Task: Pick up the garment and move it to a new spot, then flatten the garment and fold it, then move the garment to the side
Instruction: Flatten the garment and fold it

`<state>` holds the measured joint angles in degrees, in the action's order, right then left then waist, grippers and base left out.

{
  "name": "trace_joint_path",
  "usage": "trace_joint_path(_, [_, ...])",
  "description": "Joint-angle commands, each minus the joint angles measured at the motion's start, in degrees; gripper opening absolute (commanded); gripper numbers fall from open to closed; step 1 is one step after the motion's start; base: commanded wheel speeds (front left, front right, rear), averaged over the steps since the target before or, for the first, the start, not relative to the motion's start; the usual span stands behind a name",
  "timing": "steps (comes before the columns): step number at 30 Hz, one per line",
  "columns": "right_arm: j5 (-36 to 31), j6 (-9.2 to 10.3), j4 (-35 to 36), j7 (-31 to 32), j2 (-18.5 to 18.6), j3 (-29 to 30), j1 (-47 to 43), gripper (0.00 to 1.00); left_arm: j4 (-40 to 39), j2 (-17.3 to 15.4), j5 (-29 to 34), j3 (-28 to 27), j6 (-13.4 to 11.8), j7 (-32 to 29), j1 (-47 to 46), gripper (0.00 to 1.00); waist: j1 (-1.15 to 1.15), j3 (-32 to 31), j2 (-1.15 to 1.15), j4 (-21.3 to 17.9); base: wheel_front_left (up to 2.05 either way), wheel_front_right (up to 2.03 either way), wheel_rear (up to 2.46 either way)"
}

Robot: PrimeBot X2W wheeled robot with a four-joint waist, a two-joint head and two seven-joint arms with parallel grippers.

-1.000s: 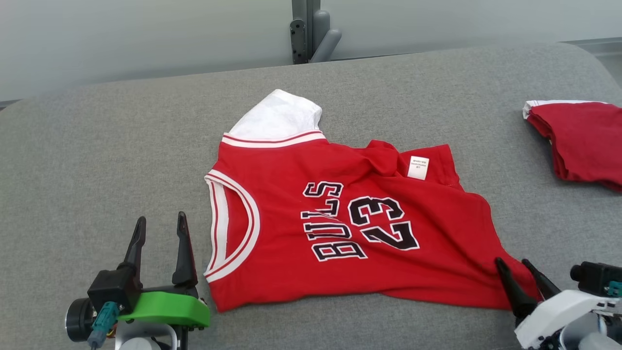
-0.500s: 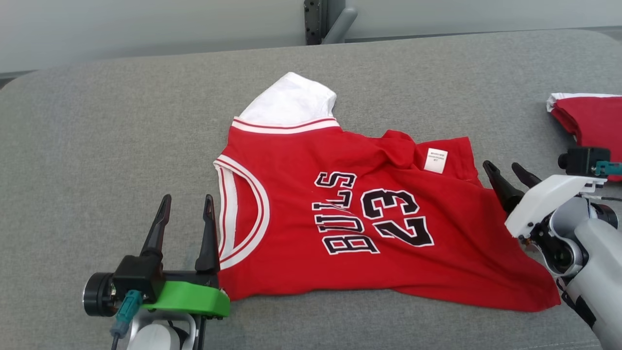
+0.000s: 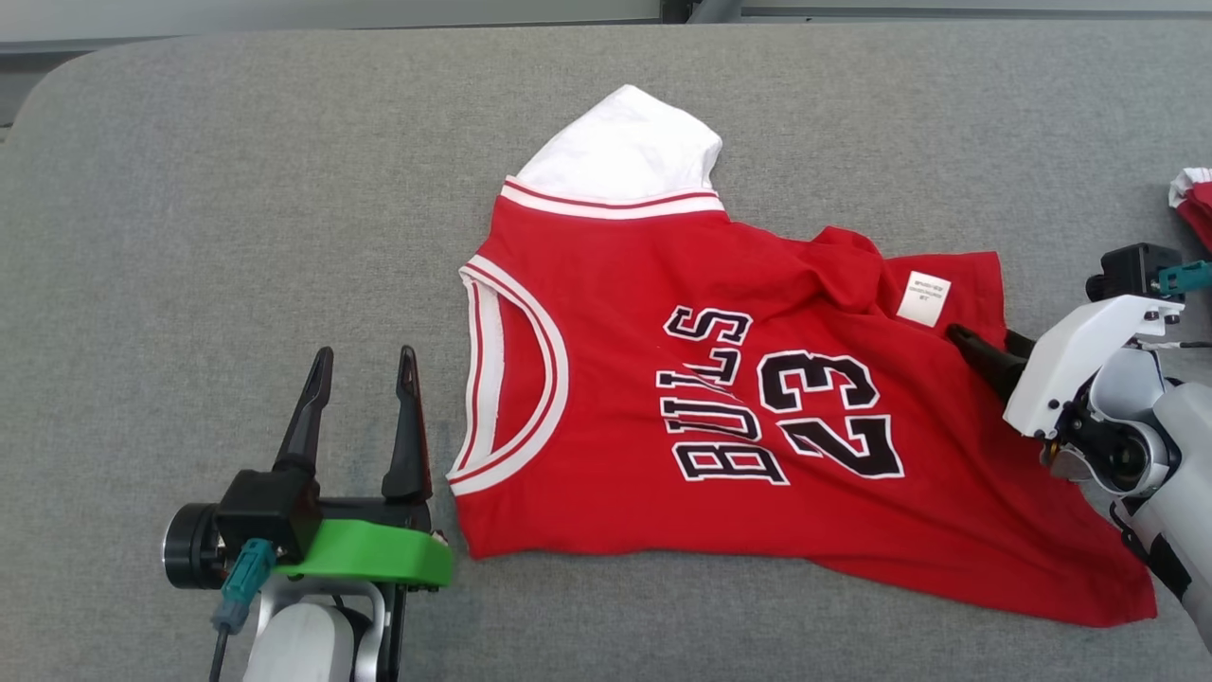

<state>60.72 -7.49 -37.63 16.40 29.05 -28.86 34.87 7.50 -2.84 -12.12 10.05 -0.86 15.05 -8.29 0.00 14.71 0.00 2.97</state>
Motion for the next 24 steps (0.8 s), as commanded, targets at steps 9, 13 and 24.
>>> trace_joint_path(9, [-2.4, 0.00, 1.5, -7.3, 1.9, -1.1, 0.5, 0.00, -0.1, -0.1, -0.6, -0.2, -0.2, 0.1, -1.6, 1.00, 0.00, 0.1, 0.00, 0.9, 0.00, 0.00, 0.00])
trace_joint_path(13, [-2.4, 0.00, 1.5, -12.4, 3.8, 0.7, 1.7, 0.00, -0.3, -0.1, -0.8, -0.1, 0.0, 0.1, -1.6, 1.00, 0.00, 0.6, 0.00, 1.5, 0.00, 0.00, 0.00])
trace_joint_path(24, [-3.0, 0.00, -6.7, -18.5, 1.7, 3.9, 7.0, 1.00, 0.0, -0.1, -0.7, -0.3, 0.4, 0.1, -2.5, 1.00, 0.00, 2.3, 0.00, 2.0, 0.00, 0.00, 0.00])
